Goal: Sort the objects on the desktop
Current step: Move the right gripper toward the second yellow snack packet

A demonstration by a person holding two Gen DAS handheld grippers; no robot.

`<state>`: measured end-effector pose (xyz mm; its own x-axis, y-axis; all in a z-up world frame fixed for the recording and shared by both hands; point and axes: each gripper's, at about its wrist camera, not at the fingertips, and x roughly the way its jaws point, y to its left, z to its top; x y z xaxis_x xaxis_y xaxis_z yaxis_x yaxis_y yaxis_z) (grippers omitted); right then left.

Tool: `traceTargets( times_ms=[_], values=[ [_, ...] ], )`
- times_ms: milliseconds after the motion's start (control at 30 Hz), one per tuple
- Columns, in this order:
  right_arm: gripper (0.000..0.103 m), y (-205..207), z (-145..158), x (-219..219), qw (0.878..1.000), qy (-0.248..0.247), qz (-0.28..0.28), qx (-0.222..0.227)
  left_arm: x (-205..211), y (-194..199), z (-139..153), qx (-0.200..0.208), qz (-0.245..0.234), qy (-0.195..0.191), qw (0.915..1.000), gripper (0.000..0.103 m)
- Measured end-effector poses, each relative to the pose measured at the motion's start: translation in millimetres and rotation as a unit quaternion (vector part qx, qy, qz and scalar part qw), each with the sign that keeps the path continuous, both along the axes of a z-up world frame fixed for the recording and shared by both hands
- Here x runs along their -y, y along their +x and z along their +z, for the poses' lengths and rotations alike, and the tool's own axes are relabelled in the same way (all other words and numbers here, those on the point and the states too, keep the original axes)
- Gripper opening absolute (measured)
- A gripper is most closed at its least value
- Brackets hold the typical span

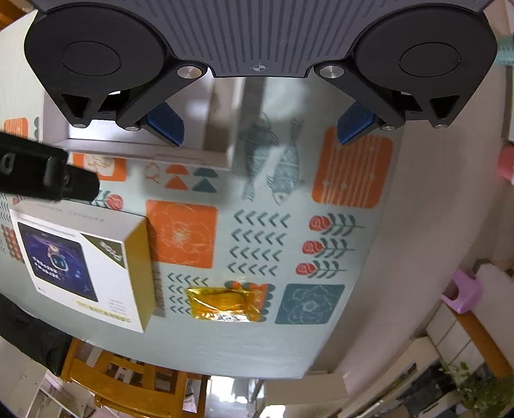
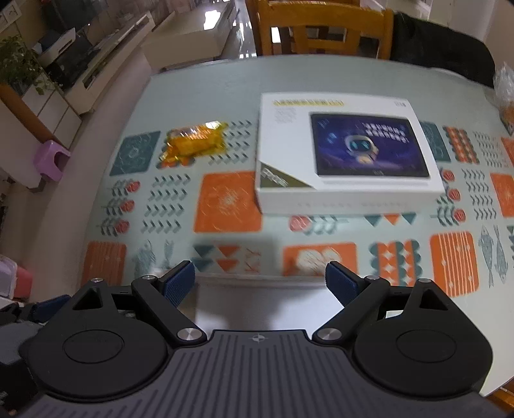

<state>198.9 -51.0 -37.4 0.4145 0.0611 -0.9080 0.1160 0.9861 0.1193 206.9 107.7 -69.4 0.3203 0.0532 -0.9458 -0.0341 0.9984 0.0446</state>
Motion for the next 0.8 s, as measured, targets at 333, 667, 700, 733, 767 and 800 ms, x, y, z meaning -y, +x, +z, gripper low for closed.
traceTargets(
  times_ms=[333, 667, 700, 733, 767, 800],
  values=[
    [0.103, 49.8, 14.2, -70.6, 0.999, -0.031, -0.022, 0.011, -61.8, 63.9, -5.4, 0.006, -0.036, -0.013, 0.9992, 0.103],
    [0.103, 109.6, -4.3, -111.7, 0.998, -0.016, 0.036, 0.052, -97.5, 111.0, -37.6, -0.023, -0.059, -0.017, 0.9979, 0.103],
    [0.103, 117.6, -7.8, -110.7, 0.998, -0.005, 0.039, 0.048, -97.5, 113.2, -40.8, -0.025, -0.065, -0.017, 0.9974, 0.103],
    [0.103, 126.5, -12.4, -107.9, 0.998, 0.01, 0.037, 0.041, -97.4, 115.3, -44.0, -0.028, -0.071, -0.016, 0.997, 0.103],
    [0.103, 137.1, -18.9, -102.6, 0.999, 0.028, 0.032, 0.032, -96.3, 117.9, -46.8, -0.03, -0.078, -0.016, 0.9964, 0.103],
    [0.103, 148.0, -25.8, -97.1, 0.998, 0.042, 0.028, 0.022, -95.1, 120.5, -49.6, -0.032, -0.084, -0.016, 0.9958, 0.103]
  ],
)
